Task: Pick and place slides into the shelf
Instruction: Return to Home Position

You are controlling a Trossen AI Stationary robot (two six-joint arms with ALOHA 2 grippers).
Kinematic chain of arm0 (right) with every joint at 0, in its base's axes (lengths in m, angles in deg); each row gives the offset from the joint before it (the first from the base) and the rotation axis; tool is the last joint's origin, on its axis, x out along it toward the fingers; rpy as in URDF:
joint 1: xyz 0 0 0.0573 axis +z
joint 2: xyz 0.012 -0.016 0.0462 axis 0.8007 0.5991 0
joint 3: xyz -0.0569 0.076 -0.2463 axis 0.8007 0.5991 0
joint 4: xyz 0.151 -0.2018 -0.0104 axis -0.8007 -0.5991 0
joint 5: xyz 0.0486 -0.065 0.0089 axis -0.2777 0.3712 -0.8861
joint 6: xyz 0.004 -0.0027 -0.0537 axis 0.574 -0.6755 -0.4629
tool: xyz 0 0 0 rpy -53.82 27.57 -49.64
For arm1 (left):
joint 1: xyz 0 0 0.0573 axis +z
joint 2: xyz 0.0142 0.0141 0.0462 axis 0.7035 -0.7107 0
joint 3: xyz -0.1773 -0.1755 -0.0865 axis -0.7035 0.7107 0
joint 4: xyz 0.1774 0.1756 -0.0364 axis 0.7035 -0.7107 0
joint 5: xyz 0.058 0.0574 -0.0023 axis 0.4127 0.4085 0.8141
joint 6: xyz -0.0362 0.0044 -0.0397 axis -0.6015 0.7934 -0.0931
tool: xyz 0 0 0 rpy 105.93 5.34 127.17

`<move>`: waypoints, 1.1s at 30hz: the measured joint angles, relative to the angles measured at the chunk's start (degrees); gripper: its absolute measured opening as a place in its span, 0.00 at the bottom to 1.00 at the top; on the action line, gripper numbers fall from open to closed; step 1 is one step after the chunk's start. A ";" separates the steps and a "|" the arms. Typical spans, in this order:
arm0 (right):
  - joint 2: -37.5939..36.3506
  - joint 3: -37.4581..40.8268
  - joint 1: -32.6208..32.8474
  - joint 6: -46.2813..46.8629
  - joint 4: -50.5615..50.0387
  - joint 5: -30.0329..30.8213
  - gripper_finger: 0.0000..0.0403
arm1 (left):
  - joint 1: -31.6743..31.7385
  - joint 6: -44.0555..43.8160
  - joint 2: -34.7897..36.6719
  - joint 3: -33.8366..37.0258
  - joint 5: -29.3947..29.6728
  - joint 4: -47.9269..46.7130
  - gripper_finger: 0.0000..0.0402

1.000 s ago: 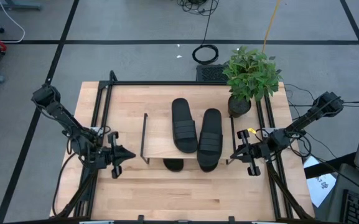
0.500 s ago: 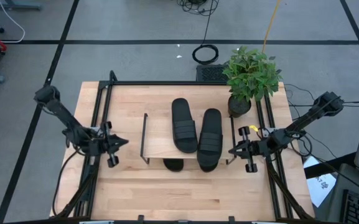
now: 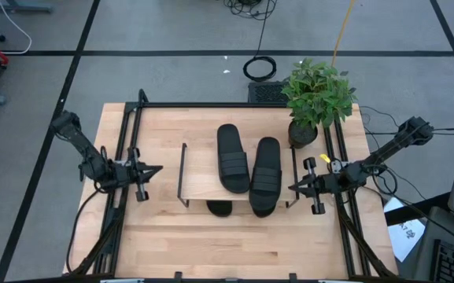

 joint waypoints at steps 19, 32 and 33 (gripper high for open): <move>-3.59 6.38 13.21 -2.25 9.99 17.31 0.00 | -10.10 -14.40 0.32 0.00 8.99 -13.49 0.00; -3.52 6.52 13.53 -5.25 9.37 12.47 0.00 | -11.61 -15.67 0.28 0.00 14.66 -13.42 0.03; -3.52 6.54 13.53 -5.72 9.43 11.66 0.00 | -11.61 -15.65 0.26 0.00 14.66 -13.42 0.03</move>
